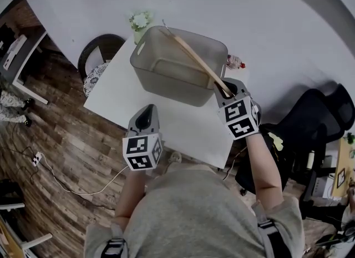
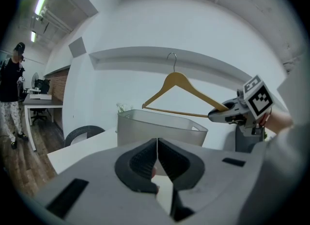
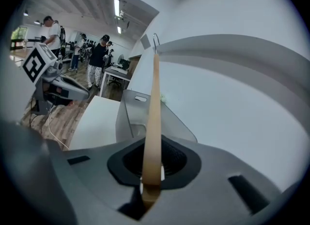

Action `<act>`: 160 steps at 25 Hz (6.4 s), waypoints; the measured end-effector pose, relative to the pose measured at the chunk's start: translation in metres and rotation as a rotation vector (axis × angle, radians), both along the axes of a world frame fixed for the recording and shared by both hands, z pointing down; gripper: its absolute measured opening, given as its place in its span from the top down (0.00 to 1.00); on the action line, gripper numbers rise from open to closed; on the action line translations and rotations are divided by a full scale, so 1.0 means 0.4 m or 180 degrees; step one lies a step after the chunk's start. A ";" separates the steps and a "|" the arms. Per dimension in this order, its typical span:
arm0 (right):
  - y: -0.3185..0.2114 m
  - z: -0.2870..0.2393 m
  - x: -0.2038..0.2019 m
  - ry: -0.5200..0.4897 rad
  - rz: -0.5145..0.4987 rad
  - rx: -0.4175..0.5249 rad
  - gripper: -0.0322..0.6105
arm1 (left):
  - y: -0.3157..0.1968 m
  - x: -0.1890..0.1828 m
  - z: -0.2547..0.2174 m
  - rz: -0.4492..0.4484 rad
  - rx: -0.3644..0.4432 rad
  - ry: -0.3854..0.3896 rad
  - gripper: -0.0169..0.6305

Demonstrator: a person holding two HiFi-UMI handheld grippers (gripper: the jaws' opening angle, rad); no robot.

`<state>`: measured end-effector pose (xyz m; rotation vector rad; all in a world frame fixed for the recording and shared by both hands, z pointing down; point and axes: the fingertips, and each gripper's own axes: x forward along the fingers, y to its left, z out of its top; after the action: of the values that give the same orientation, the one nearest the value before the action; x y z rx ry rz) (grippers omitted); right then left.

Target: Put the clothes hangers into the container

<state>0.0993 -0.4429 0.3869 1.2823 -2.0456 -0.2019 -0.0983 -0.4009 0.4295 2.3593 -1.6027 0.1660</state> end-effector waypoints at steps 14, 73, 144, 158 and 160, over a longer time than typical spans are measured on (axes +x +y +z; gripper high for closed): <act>-0.117 0.070 -0.035 0.0914 -0.0446 -0.0356 0.89 | -0.087 -0.011 0.028 -0.0028 -0.0087 -0.0039 0.96; -0.166 0.127 -0.145 0.2410 -0.1152 -0.0204 0.75 | -0.101 -0.026 0.045 0.0003 -0.0109 -0.0004 0.96; 0.735 0.207 -0.054 -0.1601 0.0327 0.0066 0.95 | 0.654 0.082 0.058 0.0094 -0.0037 -0.0025 0.96; 0.768 0.182 -0.064 -0.1805 0.0312 0.0144 0.95 | 0.683 0.073 0.053 0.0091 -0.0017 -0.0026 0.96; 0.769 0.176 -0.064 -0.1804 0.0301 0.0163 0.95 | 0.684 0.074 0.055 0.0093 -0.0020 -0.0023 0.96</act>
<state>0.0736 -0.1353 0.4574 1.5967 -2.4458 0.1769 -0.0688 -0.1272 0.4514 2.3808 -1.5694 0.1854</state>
